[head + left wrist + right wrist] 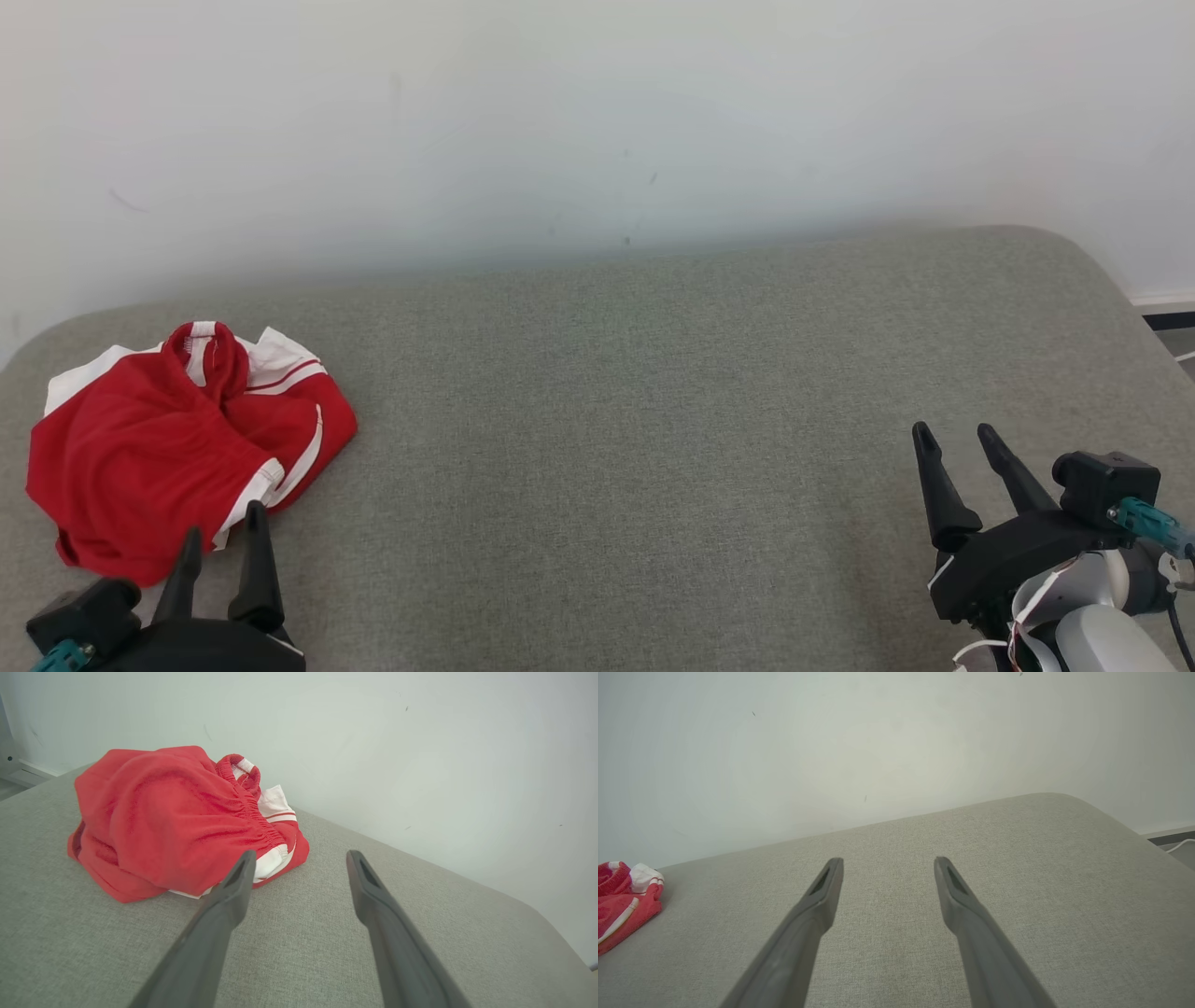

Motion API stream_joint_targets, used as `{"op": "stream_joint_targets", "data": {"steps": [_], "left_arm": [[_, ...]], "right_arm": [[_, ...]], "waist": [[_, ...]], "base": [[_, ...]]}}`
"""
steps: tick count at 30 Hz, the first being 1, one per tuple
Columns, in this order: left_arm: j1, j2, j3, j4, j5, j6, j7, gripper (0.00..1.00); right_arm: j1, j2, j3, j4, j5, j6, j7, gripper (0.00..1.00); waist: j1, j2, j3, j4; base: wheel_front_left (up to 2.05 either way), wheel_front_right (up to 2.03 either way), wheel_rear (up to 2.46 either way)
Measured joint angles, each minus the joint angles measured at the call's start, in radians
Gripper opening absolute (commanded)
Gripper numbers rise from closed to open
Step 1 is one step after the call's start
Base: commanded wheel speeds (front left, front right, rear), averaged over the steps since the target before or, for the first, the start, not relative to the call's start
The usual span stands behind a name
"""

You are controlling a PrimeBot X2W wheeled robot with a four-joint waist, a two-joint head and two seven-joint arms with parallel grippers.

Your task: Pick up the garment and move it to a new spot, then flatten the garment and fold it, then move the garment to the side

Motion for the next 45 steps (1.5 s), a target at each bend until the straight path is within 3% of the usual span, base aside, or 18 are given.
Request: {"op": "stream_joint_targets", "data": {"steps": [17,21,35,41,45], "left_arm": [[0.027,-0.017,0.009,-0.078,0.299,0.043,-0.054,1.0],[0.033,0.005,-0.03,-0.1,0.373,0.052,-0.057,1.0],[0.049,0.03,-0.081,-0.121,0.377,0.005,-0.025,1.0],[0.048,0.029,-0.078,-0.126,0.366,-0.002,-0.016,1.0],[0.048,0.028,-0.071,-0.131,0.36,-0.002,-0.011,1.0]], "right_arm": [[0.004,-0.039,0.021,-0.056,-0.213,-0.044,-0.066,1.0],[0.008,-0.045,0.026,-0.062,-0.259,-0.053,-0.08,1.0],[0.027,-0.043,0.018,-0.072,-0.257,-0.05,-0.079,1.0],[0.026,-0.049,0.024,-0.094,-0.239,-0.011,-0.101,1.0],[0.027,-0.032,-0.007,-0.101,-0.156,0.015,-0.131,1.0]], "waist": [[0.0,0.0,-0.005,-0.014],[0.0,0.0,-0.008,-0.016],[0.0,0.0,-0.008,-0.017],[0.0,0.0,-0.008,-0.018],[0.0,0.0,-0.007,-0.02]], "base": [[0.0,0.0,0.0],[0.0,0.0,0.0],[0.0,0.0,0.0],[0.0,0.0,0.0],[0.0,0.0,0.0]]}}
